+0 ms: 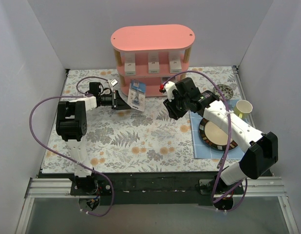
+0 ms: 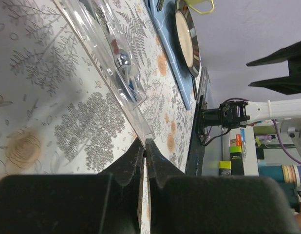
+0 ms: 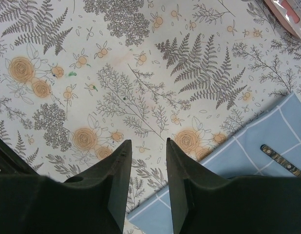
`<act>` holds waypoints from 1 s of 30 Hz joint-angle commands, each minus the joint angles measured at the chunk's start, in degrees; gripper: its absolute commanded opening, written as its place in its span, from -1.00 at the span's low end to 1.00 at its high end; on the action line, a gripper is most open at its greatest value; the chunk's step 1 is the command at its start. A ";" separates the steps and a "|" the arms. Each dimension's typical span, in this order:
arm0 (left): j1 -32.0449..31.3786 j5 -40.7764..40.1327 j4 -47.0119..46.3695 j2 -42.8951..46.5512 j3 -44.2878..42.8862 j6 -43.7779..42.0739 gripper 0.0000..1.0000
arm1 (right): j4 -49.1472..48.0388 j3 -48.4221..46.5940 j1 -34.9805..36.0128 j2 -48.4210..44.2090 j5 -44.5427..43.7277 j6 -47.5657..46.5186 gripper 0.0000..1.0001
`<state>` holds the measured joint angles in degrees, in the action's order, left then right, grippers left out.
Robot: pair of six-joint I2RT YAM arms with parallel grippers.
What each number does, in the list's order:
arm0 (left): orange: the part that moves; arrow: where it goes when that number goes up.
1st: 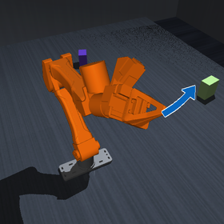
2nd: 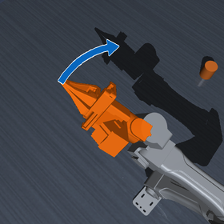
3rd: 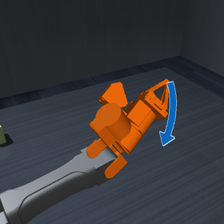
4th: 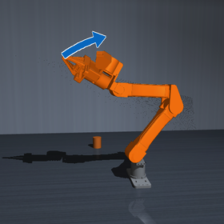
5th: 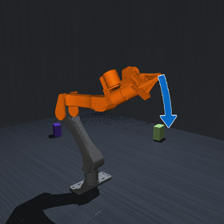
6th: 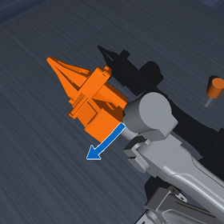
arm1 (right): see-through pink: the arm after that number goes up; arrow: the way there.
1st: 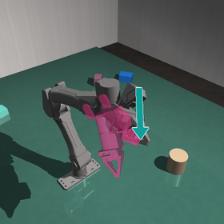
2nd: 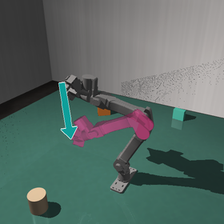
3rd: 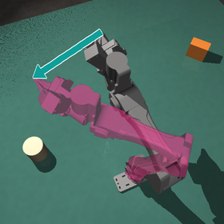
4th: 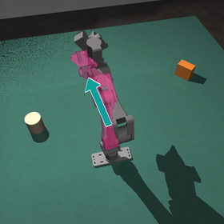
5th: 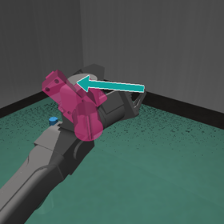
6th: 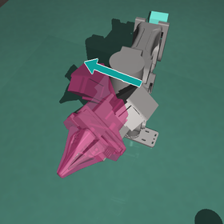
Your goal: Place and organize the shaving razors onto the shelf
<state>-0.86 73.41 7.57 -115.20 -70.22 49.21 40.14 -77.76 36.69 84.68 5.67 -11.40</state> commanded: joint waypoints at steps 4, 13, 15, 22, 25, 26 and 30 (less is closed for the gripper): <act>0.25 0.51 1.13 -6.78 -10.63 3.87 -1.00 | -1.82 0.06 -0.74 0.30 0.30 -0.73 -0.16; 2.43 -6.34 -7.22 -12.95 -15.39 20.56 -1.00 | -1.91 0.24 -1.44 0.83 0.39 -0.56 -0.16; 2.71 -8.70 -7.22 -13.65 -15.91 21.62 -1.00 | -1.82 0.15 -1.62 1.09 0.57 -0.55 -0.16; 2.88 -13.03 -5.02 -15.32 -18.64 23.03 -0.99 | -1.99 -0.99 -1.97 2.76 1.10 -0.29 -0.16; 2.80 -12.85 -5.73 -16.11 -19.34 24.44 -0.96 | -2.08 -1.34 -2.06 3.21 1.18 -0.12 -0.16; 2.80 -12.76 -5.90 -16.37 -19.69 25.05 -0.95 | -2.00 -1.43 -2.14 3.38 1.18 -0.03 -0.16; 2.88 -12.85 -7.22 -17.16 -19.61 26.89 -0.94 | -1.82 -1.78 -2.23 3.73 1.27 -0.03 -0.16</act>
<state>1.80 61.30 1.91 -131.63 -88.33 73.60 40.01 -77.76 34.83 88.44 6.20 -11.38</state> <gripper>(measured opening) 0.030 0.418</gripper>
